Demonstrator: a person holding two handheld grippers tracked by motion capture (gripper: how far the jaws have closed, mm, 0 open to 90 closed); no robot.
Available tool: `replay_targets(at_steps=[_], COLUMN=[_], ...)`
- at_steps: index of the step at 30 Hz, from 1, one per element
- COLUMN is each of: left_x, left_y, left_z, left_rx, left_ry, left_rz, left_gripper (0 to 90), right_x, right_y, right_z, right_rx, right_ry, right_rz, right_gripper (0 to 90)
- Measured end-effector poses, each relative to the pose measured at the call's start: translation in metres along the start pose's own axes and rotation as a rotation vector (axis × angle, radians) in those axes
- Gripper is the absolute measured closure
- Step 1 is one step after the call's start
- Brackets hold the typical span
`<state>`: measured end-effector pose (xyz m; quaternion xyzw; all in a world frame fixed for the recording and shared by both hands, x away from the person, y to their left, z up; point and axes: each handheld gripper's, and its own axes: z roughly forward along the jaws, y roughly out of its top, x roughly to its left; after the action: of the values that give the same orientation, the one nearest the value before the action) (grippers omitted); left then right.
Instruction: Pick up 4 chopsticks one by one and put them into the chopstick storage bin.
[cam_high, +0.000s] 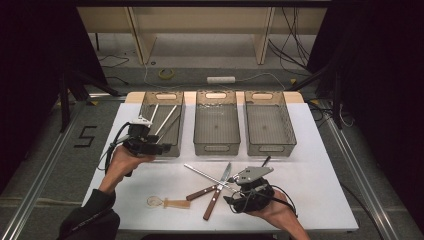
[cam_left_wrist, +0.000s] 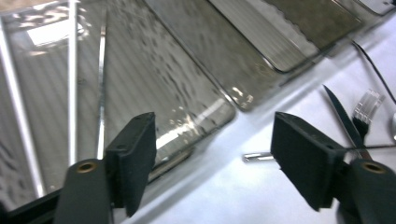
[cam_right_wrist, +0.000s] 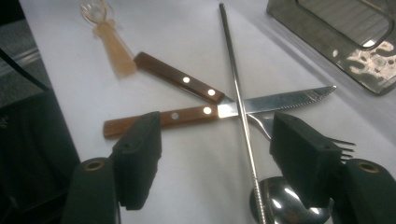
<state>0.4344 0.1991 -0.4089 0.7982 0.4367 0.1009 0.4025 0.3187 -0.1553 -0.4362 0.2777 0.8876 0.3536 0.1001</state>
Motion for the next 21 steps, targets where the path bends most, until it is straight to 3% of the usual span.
replay_targets(at_steps=[4, 9, 21], left_x=[-0.008, -0.021, -0.046], left_y=[-0.010, -0.023, -0.042], left_z=[0.000, -0.006, -0.013], left_rx=[-0.026, -0.041, -0.096], left_ry=[-0.034, -0.055, -0.103], left_rz=[-0.004, 0.040, 0.084], left_gripper=[26.2, 24.0, 22.3], right_x=[-0.007, -0.014, -0.023], right_y=[0.003, 0.009, 0.010], right_z=[0.008, 0.020, 0.041], right_rx=[0.036, 0.076, 0.179], right_ry=[-0.003, 0.000, -0.010], right_rz=[-0.005, -0.006, -0.005], right_gripper=[42.4, 51.8, 64.9])
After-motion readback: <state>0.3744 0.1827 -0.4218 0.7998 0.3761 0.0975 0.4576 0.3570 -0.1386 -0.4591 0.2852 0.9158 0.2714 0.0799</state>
